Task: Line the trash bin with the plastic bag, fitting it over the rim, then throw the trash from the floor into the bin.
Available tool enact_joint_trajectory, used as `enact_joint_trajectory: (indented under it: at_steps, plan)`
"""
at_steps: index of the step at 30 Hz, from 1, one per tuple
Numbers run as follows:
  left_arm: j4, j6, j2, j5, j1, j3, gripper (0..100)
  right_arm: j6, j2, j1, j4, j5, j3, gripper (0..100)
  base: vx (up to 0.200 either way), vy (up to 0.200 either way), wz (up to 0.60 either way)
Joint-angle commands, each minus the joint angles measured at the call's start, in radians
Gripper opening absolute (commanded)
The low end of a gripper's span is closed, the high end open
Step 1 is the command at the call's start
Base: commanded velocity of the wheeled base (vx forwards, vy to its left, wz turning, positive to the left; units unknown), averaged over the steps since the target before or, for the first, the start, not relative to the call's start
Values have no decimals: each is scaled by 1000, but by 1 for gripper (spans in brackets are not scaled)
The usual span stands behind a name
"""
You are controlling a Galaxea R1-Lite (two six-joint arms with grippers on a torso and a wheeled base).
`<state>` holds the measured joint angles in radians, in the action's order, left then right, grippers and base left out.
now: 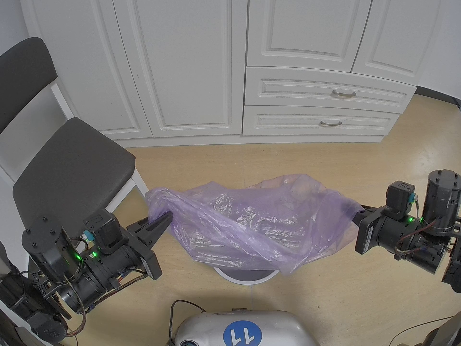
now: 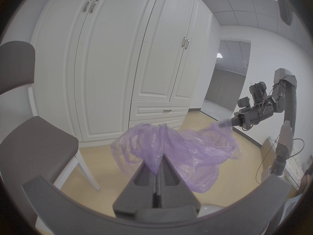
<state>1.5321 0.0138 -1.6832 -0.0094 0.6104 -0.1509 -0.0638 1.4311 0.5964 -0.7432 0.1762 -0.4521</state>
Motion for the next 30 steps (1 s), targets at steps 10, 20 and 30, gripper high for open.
enact_joint_trajectory:
  at_steps: [10,20,30]
  plan:
    - [2,-11,-104,5,-24,-41,0,-80,149,-10,-7,-4,-26,0,0,0,0]
    - [2,-92,-273,111,-41,-139,0,-136,272,-26,-120,-6,-22,0,0,0,0]
    - [3,-107,-415,126,-54,-187,0,-188,407,-27,-148,-26,-36,0,0,0,0]
